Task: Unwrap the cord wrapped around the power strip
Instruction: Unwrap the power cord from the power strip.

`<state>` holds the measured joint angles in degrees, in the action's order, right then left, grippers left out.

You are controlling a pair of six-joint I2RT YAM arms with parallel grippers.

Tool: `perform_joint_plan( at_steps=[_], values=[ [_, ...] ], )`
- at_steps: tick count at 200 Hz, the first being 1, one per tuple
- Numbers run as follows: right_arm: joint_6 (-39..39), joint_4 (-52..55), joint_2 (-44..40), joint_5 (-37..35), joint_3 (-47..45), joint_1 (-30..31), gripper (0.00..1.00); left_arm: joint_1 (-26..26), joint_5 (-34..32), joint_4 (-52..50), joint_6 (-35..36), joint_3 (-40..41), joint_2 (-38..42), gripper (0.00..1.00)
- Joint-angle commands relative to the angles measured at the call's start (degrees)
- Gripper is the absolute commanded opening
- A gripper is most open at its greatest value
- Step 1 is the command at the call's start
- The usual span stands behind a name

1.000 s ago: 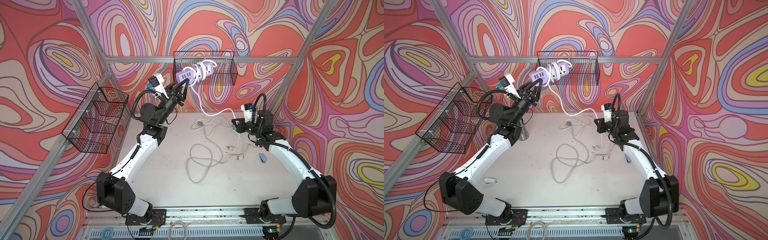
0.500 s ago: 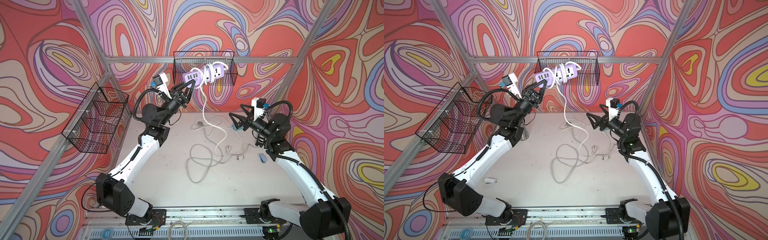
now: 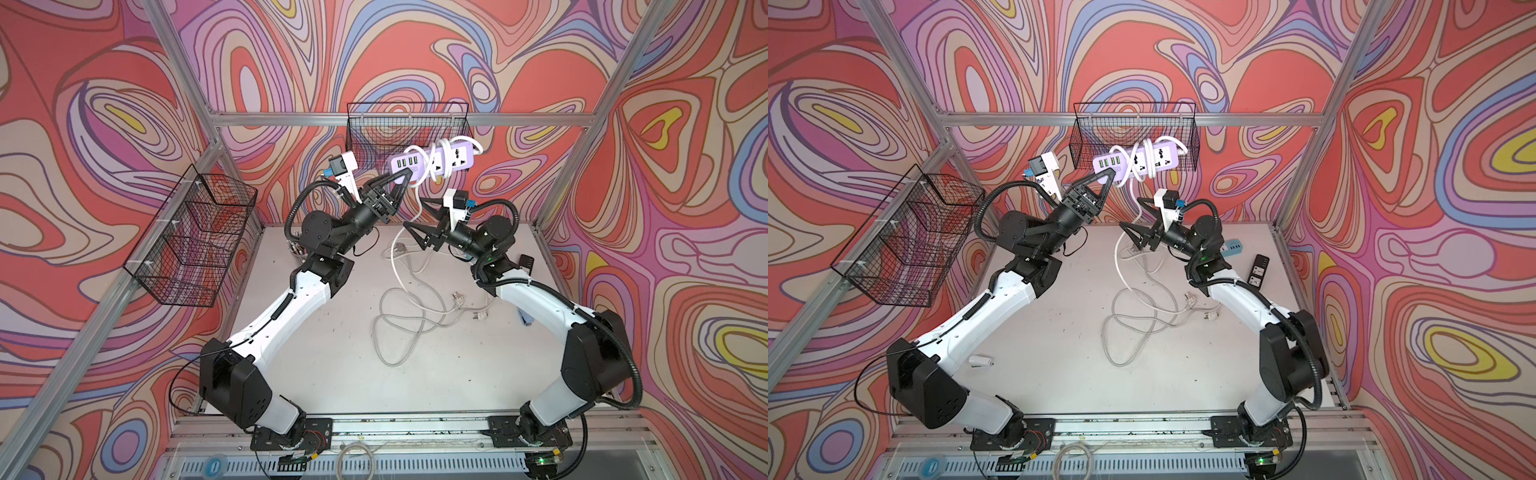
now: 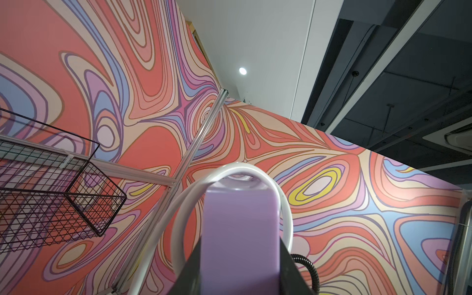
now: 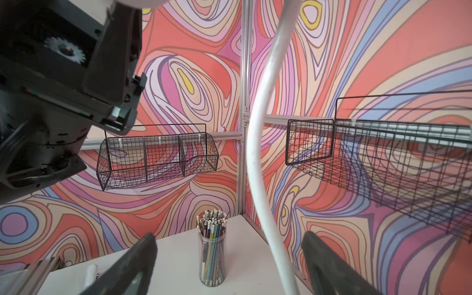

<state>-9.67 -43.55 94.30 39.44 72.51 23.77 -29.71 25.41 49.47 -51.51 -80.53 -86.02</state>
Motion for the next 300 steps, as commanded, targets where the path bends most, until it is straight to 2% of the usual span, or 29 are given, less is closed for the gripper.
perform_joint_plan(
  at_steps=[1,7,11,18,20,44,65,103,142,162,181,200,241,259,275,300],
  values=[
    [-1.76,-5.91,1.70,-0.32,2.74,0.39,0.68,-0.43,-1.39,7.23,-2.98,0.85,1.18,0.00],
    [-1.82,-5.57,1.96,-0.29,2.81,0.32,0.55,-0.43,-1.51,7.48,-3.31,1.30,1.43,0.00],
    [-1.91,-5.20,2.02,-0.39,2.89,0.32,0.40,-0.37,-1.63,7.64,-3.42,1.77,1.67,0.00],
    [-1.99,-4.25,1.96,-1.11,2.86,0.25,0.06,-0.43,-1.85,7.70,-3.39,2.50,2.26,0.00],
    [-2.01,-3.84,1.90,-1.47,2.84,0.23,0.00,-0.50,-1.90,7.67,-3.35,2.69,2.50,0.00],
    [-1.10,0.60,-0.48,-4.78,1.74,-1.22,0.00,-0.43,-2.38,5.90,-1.26,6.42,5.65,0.00],
    [-2.84,3.61,-1.55,-4.74,2.50,-5.78,0.00,-0.43,-2.65,5.13,-0.66,10.42,8.47,0.00],
    [-2.44,10.61,-1.14,-1.68,10.93,-13.11,0.00,-0.43,-3.17,2.46,-0.70,19.11,13.68,0.00],
    [3.41,22.86,-2.95,0.16,23.36,-13.96,0.00,-0.41,-4.64,3.69,-2.28,27.54,13.73,0.00],
    [4.78,27.01,-6.60,1.97,24.62,-14.00,0.00,-0.35,-5.96,5.05,-0.82,29.09,11.86,0.00],
    [5.84,31.67,-11.74,4.35,21.52,-13.96,0.00,0.18,-6.11,6.58,1.61,27.23,8.86,0.00],
    [5.42,35.04,-17.54,5.92,14.36,-13.92,0.00,1.61,-5.78,9.30,3.64,23.70,4.86,0.00],
    [5.06,40.25,-24.71,6.24,-1.14,-13.92,0.00,4.83,-4.25,11.66,6.36,10.01,-3.85,0.00],
    [3.39,39.51,-24.45,6.87,-6.17,-13.88,0.00,5.63,-3.00,11.19,6.34,3.19,-6.53,0.00],
    [0.61,34.70,-21.84,7.08,-10.70,-13.86,0.00,5.56,-1.86,10.70,5.39,-1.73,-7.78,0.00],
    [-3.94,24.45,-13.92,6.79,-14.88,-13.88,0.00,4.87,-1.22,10.91,2.15,-4.13,-7.45,0.00]
  ],
)
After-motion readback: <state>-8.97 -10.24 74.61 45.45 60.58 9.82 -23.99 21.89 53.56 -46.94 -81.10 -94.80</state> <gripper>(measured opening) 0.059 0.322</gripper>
